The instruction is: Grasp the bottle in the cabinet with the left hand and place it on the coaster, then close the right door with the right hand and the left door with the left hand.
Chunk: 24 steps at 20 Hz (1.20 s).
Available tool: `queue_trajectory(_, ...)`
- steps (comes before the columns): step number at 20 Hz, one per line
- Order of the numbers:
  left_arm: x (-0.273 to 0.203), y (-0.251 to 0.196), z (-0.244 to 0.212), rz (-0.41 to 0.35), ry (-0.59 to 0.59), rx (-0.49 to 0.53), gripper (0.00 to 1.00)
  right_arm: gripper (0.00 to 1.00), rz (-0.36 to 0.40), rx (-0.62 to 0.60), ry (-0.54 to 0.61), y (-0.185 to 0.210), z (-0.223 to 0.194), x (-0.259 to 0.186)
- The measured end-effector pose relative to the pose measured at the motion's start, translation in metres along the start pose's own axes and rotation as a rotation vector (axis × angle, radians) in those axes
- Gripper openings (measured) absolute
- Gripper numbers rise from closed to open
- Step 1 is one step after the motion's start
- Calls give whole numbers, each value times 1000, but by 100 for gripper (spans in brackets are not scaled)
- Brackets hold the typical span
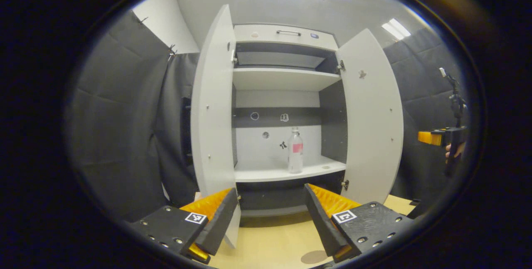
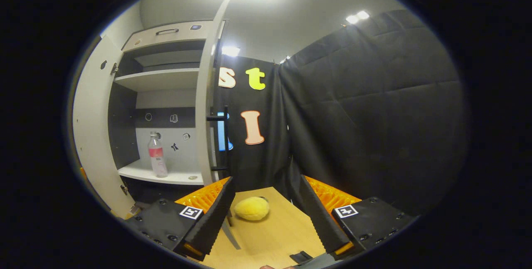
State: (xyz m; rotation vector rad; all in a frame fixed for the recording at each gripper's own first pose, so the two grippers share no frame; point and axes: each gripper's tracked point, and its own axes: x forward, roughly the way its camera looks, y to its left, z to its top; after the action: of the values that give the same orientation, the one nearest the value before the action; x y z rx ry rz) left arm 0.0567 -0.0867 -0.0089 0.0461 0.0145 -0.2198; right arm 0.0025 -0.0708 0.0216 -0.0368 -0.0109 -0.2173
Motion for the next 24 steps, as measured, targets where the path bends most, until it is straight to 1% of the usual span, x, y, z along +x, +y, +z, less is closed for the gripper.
queue_trajectory(1,12,-7,1,-11,2,5,100,94,-11,-4,-1,-4,-1,6)
queue_trajectory(2,26,-16,0,-25,5,5,100,99,-22,-2,0,-8,-2,12)
queue_trajectory(4,57,-31,5,-53,9,0,100,99,-51,2,12,-18,-7,25)
queue_trajectory(5,76,-37,10,-62,8,-1,93,94,-71,4,13,-26,-11,31)
queue_trajectory(6,94,-41,12,-71,8,-1,100,99,-85,11,17,-32,-13,36)
queue_trajectory(8,130,-45,21,-83,8,4,100,99,-112,26,26,-42,-19,49)
queue_trajectory(9,147,-47,26,-87,3,8,93,99,-125,33,28,-46,-21,56)
queue_trajectory(10,161,-49,28,-93,-1,12,93,95,-139,39,29,-51,-22,63)
queue_trajectory(11,178,-50,31,-96,-1,18,100,95,-152,46,30,-56,-26,69)
queue_trajectory(13,211,-54,31,-97,5,23,100,95,-175,58,31,-66,-32,79)
queue_trajectory(14,228,-59,31,-100,12,20,94,95,-187,60,33,-71,-35,84)
queue_trajectory(15,244,-63,30,-106,18,16,94,95,-198,62,38,-74,-40,89)
queue_trajectory(16,260,-67,27,-111,24,13,94,99,-208,66,42,-77,-43,94)
queue_trajectory(17,275,-71,24,-113,31,12,94,99,-216,71,45,-80,-44,98)
queue_trajectory(18,289,-75,21,-113,36,9,94,95,-226,73,44,-84,-44,102)
queue_trajectory(20,313,-79,15,-109,45,18,94,95,-241,72,48,-89,-52,108)
queue_trajectory(21,324,-78,12,-101,46,32,93,99,-246,69,53,-91,-55,112)
queue_trajectory(22,335,-77,10,-92,50,42,93,99,-252,66,57,-93,-57,115)
queue_trajectory(23,344,-76,9,-89,48,44,93,95,-256,64,60,-95,-60,120)
queue_trajectory(24,351,-75,9,-89,44,43,93,95,-260,62,61,-96,-60,125)
